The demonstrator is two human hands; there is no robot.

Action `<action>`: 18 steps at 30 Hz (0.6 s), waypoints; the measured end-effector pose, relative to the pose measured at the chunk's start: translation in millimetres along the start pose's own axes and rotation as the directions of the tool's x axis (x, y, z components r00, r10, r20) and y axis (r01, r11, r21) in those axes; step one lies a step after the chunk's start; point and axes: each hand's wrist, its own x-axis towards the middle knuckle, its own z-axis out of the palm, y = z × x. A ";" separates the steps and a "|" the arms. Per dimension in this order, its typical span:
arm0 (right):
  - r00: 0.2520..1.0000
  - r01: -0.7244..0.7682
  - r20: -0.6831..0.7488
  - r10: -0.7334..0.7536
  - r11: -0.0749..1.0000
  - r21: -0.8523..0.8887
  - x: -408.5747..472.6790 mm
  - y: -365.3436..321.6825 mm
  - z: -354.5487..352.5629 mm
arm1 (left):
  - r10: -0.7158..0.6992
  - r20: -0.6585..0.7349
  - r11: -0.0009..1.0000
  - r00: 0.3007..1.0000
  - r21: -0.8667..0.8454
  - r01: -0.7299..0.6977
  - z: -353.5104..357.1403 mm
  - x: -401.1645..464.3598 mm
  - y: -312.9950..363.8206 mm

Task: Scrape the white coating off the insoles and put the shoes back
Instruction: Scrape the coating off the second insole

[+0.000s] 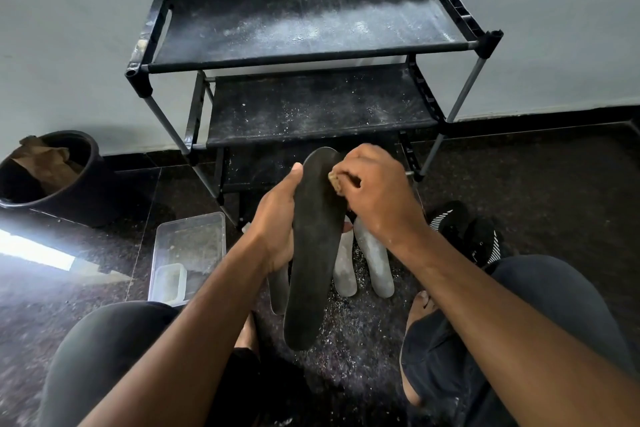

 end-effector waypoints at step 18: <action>0.997 -0.001 -0.072 0.011 0.991 0.131 3.6 -8.2 -3.5 | -0.070 0.117 0.995 0.991 -0.062 0.078 -0.5 2.7 -2.1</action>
